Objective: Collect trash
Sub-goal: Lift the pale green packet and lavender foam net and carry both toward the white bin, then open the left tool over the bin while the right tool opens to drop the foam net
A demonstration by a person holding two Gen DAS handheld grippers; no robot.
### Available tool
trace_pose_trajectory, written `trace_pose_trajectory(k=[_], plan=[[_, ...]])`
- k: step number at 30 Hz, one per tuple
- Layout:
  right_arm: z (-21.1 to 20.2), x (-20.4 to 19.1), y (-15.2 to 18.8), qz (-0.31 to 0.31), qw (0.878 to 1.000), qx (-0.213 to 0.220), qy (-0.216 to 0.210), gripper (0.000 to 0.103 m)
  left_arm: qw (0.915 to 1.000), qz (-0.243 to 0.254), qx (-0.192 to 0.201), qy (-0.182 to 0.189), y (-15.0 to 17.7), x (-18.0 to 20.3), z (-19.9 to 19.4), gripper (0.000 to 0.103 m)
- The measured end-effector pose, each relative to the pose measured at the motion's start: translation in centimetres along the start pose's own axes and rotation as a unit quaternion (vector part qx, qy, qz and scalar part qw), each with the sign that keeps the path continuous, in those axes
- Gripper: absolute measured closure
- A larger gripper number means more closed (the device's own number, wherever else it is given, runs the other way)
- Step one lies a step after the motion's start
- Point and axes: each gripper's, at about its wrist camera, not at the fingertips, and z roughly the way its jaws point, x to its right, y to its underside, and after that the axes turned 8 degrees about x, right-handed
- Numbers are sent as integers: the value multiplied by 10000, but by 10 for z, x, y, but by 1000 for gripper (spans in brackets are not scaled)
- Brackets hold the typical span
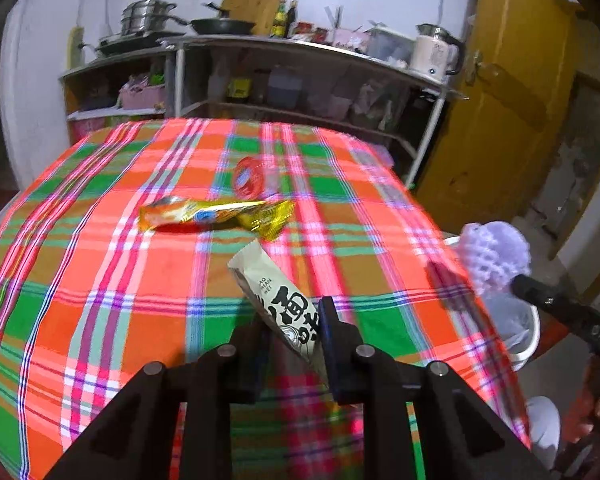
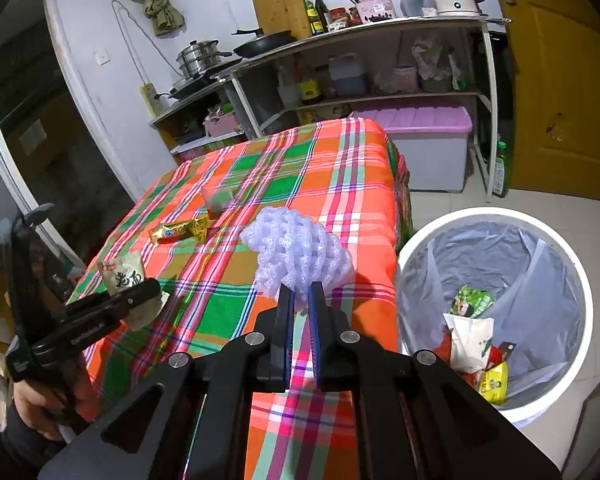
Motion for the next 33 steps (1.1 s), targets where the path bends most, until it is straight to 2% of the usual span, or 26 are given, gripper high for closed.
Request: trace_pose_trajectory(k=[11, 18, 25, 33], plan=[[-30, 21, -2, 152, 9993, 217, 265, 96, 9966, 427, 204, 670, -19, 62, -3, 80], [-47, 40, -1, 293, 9977, 331, 515, 96, 9911, 662, 209, 1135, -22, 105, 5, 80], [-58, 63, 2, 467, 9953, 381, 764, 96, 9848, 888, 102, 1486, -20, 143, 19, 80], [-62, 86, 6, 632, 9928, 368, 953, 96, 9799, 1044, -96, 1699, -14, 168, 40, 80]])
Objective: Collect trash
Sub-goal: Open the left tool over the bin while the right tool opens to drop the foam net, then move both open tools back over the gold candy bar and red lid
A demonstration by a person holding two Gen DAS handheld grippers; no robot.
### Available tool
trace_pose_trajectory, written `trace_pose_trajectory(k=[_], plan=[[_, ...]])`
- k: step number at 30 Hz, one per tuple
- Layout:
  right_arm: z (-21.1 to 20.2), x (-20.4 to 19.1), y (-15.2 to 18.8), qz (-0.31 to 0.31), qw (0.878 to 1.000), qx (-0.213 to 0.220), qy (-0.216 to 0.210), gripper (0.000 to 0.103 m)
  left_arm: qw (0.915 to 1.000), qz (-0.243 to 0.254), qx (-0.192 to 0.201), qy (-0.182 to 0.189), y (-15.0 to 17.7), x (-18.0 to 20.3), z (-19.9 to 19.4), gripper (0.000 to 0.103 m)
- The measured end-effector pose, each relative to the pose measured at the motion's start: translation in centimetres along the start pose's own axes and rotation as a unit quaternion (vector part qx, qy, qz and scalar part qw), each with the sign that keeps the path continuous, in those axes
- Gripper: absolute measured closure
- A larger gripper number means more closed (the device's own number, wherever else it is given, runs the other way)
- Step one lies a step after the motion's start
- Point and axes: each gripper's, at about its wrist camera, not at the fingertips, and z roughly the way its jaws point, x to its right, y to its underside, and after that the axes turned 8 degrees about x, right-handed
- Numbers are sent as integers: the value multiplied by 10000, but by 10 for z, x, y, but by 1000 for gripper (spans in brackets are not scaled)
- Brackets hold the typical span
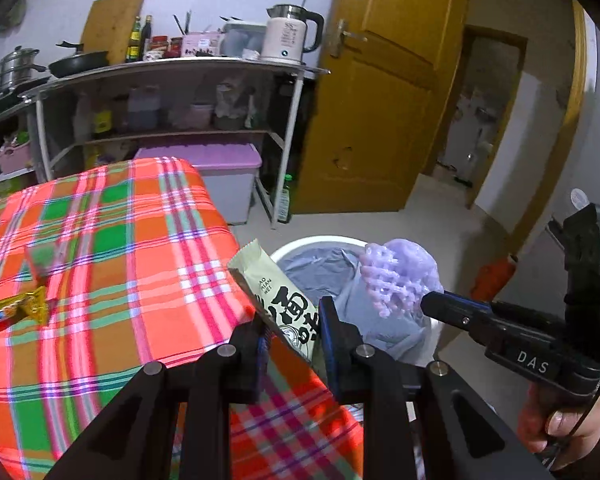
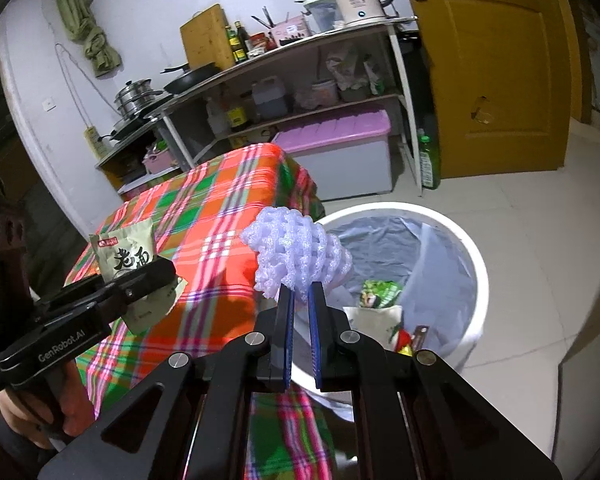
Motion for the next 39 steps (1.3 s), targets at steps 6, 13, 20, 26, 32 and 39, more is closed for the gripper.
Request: trace_pose_trajectory(k=[6, 13, 20, 26, 32, 39], plan=[[7, 18, 3, 141, 9997, -94, 173, 96, 9997, 89, -202, 109, 3, 9, 24, 79], [15, 35, 10, 301, 9987, -248, 326, 96, 9987, 195, -426, 197, 8, 21, 47, 79], [28, 49, 17, 433, 9972, -479, 382, 92, 9981, 112, -582, 170, 11, 18, 61, 79], [31, 49, 22, 408, 9965, -561, 472, 68, 9987, 26, -502, 121, 9, 13, 51, 79], [18, 41, 18, 359, 9978, -426, 365, 67, 9995, -17, -299, 58, 7, 10, 27, 78], [-5, 14, 11, 220, 9996, -144, 95, 67, 10000, -52, 25, -67, 3, 8, -12, 72]])
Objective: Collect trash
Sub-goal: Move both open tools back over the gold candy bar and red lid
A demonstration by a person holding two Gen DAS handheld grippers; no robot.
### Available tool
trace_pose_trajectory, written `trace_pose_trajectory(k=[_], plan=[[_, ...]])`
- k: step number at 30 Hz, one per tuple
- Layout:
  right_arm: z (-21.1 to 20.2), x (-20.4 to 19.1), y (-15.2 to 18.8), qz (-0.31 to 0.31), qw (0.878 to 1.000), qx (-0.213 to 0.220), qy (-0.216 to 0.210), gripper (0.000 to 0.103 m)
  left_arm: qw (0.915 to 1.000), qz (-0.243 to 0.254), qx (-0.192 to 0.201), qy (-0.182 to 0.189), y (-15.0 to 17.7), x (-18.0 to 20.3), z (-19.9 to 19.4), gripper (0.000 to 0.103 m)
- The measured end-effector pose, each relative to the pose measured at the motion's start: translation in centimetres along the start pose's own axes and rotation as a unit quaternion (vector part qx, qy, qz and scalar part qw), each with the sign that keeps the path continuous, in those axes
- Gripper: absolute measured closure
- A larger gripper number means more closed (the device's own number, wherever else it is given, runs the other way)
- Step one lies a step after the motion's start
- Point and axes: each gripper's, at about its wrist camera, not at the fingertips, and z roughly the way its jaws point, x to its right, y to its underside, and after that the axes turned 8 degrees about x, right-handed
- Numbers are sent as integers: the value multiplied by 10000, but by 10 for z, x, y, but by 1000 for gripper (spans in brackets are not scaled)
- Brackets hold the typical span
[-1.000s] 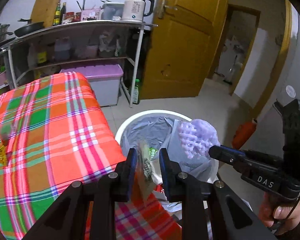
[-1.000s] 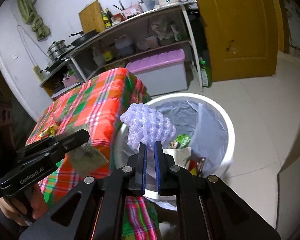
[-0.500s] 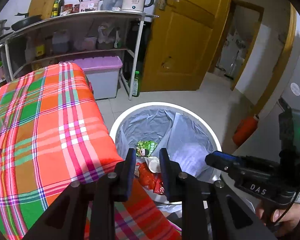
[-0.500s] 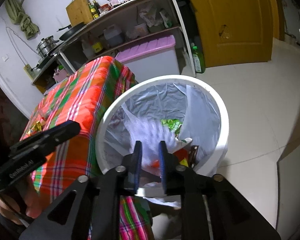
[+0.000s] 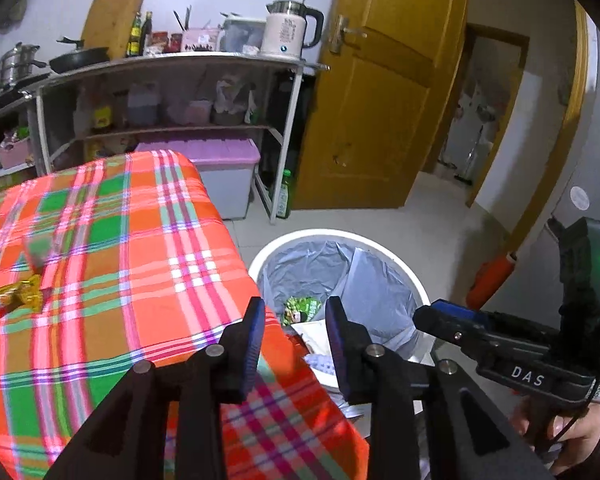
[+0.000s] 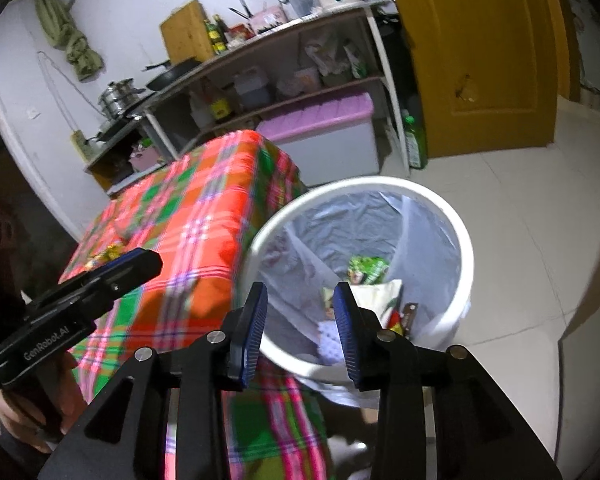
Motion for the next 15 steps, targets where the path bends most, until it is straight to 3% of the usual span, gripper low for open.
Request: trace_pose_trajectory(k=[3, 7, 15], plan=[[-11, -13, -1, -119, 9998, 105, -122, 67, 9999, -37, 145, -78, 0, -3, -19, 71], [-25, -33, -2, -275, 9990, 220, -262, 67, 9993, -138, 321, -166, 0, -10, -44, 60], [-40, -73, 2, -606, 9961, 311, -557, 67, 9966, -325, 625, -417, 7, -32, -90, 60]])
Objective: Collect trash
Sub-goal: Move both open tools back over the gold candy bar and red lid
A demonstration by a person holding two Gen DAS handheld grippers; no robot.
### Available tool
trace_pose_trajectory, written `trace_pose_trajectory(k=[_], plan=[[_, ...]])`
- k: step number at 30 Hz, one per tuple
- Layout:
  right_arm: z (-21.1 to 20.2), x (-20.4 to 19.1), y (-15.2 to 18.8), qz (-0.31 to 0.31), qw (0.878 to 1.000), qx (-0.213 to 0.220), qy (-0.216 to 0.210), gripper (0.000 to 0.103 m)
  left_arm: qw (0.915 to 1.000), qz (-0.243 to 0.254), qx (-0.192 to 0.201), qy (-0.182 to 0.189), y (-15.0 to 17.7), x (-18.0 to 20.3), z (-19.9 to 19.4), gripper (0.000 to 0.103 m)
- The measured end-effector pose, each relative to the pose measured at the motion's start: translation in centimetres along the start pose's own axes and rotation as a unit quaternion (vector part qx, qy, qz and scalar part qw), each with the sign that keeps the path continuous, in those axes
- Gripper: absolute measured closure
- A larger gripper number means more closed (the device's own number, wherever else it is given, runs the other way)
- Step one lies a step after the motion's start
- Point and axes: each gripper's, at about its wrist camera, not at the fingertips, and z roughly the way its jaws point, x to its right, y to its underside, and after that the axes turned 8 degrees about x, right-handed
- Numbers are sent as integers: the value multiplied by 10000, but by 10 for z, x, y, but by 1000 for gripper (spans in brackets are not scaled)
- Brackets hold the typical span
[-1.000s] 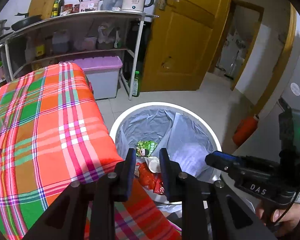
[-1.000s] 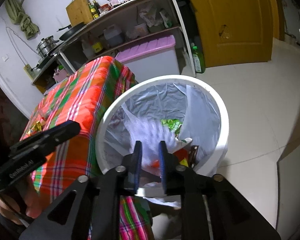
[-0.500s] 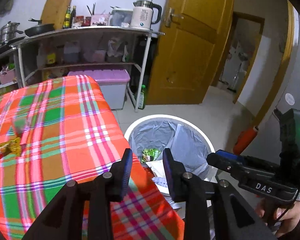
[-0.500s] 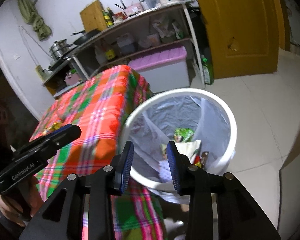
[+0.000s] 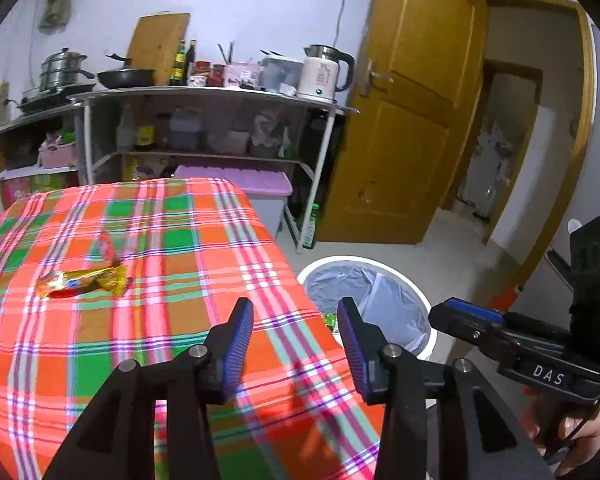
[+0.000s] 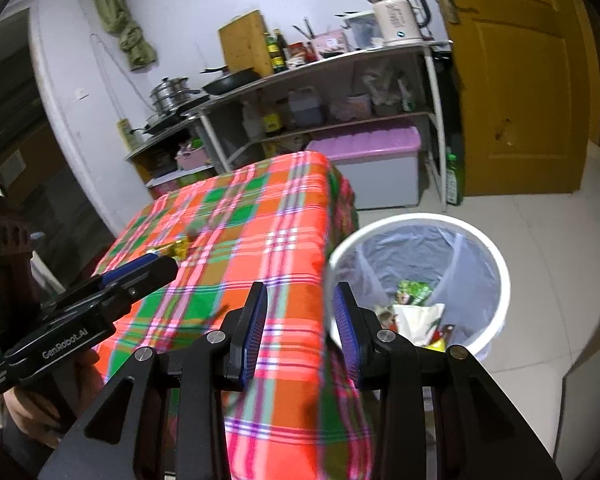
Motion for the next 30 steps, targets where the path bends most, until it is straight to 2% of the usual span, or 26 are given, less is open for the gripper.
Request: trace_pose_trajectory(k=[14, 17, 25, 30], plan=[[6, -66, 3, -493, 9972, -21, -564, 67, 9977, -235, 150, -625, 8, -58, -54, 60], [8, -79, 3, -534, 9963, -9, -680, 62, 9965, -355, 165, -732, 9, -73, -64, 60], [28, -110, -2, -841, 9919, -119, -947, 61, 9939, -370, 293, -993, 2, -104, -79, 60], [50, -123, -6, -1034, 9890, -231, -1030, 61, 9918, -413, 264, -1183, -5, -130, -74, 60]])
